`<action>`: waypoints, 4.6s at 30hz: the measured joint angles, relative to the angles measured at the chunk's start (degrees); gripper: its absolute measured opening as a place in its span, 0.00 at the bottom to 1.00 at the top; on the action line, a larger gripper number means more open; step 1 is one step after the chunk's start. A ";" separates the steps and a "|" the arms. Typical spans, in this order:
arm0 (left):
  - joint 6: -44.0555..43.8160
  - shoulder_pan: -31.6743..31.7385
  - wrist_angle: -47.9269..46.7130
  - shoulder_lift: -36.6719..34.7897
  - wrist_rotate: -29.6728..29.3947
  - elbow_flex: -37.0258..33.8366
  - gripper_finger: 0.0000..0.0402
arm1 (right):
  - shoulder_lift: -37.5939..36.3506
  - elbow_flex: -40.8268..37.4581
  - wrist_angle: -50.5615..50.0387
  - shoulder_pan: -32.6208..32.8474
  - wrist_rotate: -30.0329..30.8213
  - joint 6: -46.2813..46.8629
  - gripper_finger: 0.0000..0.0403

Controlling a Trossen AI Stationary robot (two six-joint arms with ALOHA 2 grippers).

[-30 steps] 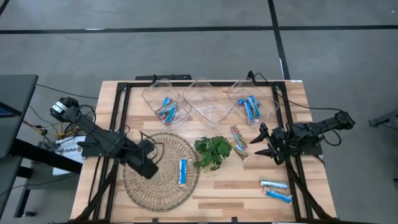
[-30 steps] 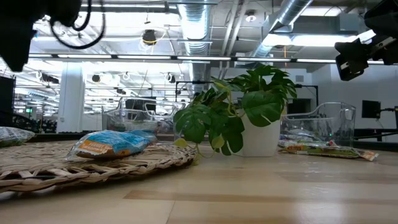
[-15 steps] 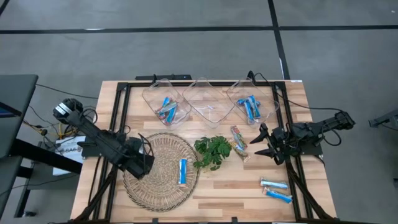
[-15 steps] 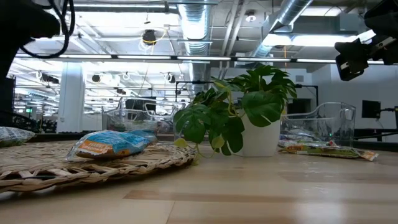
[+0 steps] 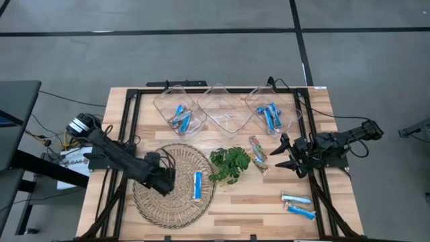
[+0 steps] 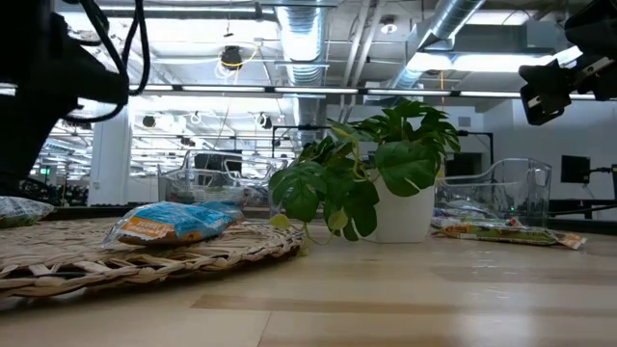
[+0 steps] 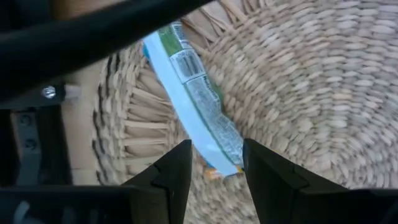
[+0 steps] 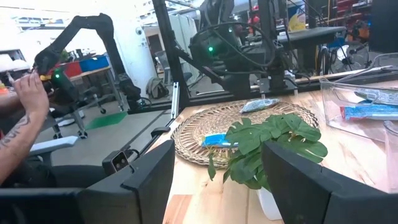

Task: Pick and place Granola Bars by type
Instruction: Put the yellow granola bar into the middle transparent bin

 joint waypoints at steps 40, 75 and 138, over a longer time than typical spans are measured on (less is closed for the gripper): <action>5.71 3.81 17.87 -4.59 -4.09 -10.16 0.09 | 0.00 -0.01 0.00 0.00 0.01 0.00 0.58; 93.66 16.04 72.44 -12.35 -38.95 -8.08 0.09 | 0.00 -0.01 0.00 0.00 0.01 0.00 0.58; 128.93 52.00 55.17 20.90 -3.05 24.12 0.39 | -0.02 0.01 0.00 0.00 0.01 0.00 0.58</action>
